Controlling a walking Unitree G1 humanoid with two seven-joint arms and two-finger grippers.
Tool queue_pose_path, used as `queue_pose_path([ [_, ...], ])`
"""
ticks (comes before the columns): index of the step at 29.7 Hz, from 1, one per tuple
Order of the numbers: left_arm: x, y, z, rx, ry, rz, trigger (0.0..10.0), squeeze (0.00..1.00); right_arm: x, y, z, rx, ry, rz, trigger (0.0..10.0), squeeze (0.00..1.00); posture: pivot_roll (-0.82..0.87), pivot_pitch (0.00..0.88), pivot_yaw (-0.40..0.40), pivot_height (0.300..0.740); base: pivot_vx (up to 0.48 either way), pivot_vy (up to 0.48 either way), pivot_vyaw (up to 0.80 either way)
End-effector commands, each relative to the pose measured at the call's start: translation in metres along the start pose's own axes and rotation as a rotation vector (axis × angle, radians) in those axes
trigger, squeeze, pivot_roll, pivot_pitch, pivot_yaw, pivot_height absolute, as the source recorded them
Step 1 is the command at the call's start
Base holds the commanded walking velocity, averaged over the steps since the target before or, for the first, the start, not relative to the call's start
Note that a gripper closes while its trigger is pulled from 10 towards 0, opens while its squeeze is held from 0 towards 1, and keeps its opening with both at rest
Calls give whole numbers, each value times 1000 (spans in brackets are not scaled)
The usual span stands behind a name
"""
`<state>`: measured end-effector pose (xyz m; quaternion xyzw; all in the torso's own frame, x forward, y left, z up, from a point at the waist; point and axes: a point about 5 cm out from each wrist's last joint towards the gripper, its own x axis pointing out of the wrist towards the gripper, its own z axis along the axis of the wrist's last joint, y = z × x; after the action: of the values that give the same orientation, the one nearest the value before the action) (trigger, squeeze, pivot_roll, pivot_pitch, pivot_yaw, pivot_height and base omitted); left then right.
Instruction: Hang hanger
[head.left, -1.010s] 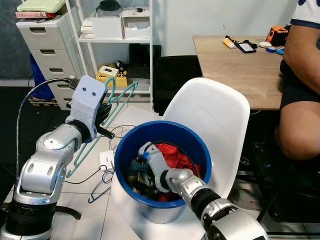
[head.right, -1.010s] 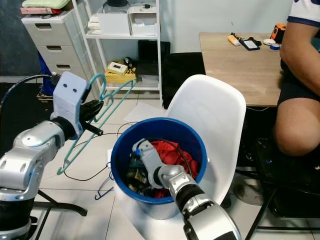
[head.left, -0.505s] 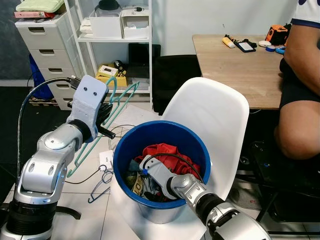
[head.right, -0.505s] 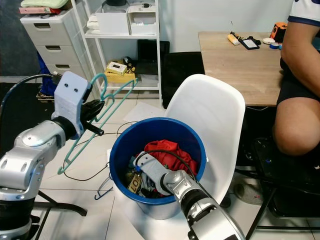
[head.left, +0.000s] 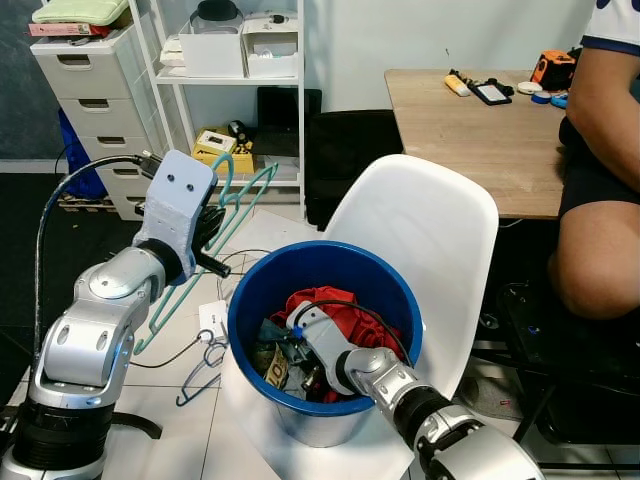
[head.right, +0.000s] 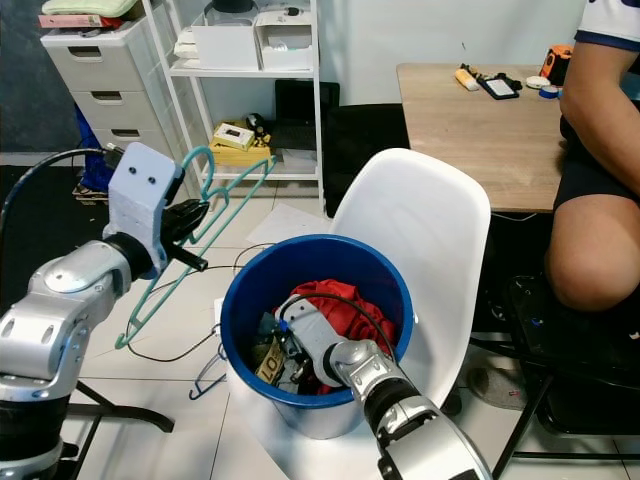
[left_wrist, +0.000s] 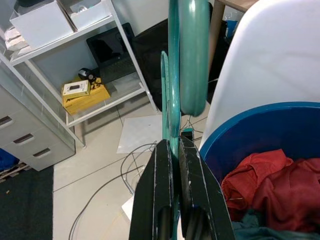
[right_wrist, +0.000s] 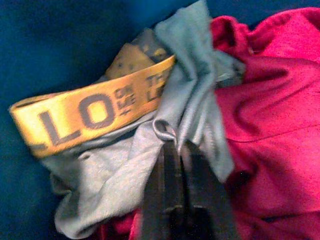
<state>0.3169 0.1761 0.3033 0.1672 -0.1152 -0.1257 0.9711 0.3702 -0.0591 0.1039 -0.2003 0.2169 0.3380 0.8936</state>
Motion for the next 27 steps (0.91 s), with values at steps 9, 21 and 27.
queue_pose_path([
  [9,1,-3,1,-8,-17,5,10000,0,-15,-36,44,119,-230,-193,0,0,168,302,44,740,0,0,0],
  [21,18,-22,8,-120,-101,10,10000,0,-130,-69,175,-141,-1050,-470,10000,0,14,248,7,740,0,0,0],
  [27,23,-29,14,-161,-144,7,10000,0,-161,-73,200,-183,-1164,-506,10000,0,-36,219,-11,740,0,0,0],
])
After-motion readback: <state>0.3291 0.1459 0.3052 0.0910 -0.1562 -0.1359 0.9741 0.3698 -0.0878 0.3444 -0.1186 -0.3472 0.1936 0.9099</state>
